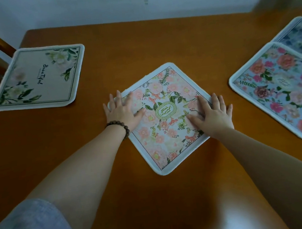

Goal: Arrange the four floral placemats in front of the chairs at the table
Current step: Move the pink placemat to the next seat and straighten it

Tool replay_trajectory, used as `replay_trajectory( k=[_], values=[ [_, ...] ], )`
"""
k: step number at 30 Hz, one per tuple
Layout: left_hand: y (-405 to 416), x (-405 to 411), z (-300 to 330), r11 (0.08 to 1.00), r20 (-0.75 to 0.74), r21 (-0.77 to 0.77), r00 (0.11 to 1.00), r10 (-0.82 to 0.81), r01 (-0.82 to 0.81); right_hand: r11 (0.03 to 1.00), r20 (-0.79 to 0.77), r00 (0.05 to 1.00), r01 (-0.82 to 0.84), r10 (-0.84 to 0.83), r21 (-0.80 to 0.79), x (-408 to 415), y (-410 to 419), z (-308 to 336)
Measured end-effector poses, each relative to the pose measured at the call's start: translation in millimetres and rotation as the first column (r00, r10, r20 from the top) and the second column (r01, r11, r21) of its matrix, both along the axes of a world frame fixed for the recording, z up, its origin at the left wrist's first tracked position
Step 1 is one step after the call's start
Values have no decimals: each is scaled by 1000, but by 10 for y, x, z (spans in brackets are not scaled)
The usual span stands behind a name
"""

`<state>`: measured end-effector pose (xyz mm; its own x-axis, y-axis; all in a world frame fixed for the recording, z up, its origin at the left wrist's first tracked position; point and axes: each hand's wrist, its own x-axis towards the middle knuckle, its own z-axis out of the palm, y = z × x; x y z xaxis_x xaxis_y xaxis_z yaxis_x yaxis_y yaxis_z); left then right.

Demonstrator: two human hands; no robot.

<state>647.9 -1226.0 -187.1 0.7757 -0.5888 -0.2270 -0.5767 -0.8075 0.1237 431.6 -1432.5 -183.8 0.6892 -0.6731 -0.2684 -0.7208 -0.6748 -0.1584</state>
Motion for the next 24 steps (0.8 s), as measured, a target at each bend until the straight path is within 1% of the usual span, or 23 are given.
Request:
replay_trajectory(
  k=[5, 11, 19, 24],
  values=[
    [50, -100, -66, 998, 82, -70, 997, 13, -7, 998, 41, 999, 11, -8, -69, -49, 73, -73],
    [343, -362, -82, 996, 85, -81, 996, 30, -24, 998, 46, 999, -6, 9, -66, -249, 284, -77],
    [979, -987, -58, 997, 44, -25, 996, 78, -77, 998, 10, 999, -46, 46, -52, -748, 865, -29],
    [1360, -1336, -38, 996, -29, -13, 996, 84, -84, 1000, 6, 1000, 5, -5, -20, -1064, 1335, 11]
  ],
)
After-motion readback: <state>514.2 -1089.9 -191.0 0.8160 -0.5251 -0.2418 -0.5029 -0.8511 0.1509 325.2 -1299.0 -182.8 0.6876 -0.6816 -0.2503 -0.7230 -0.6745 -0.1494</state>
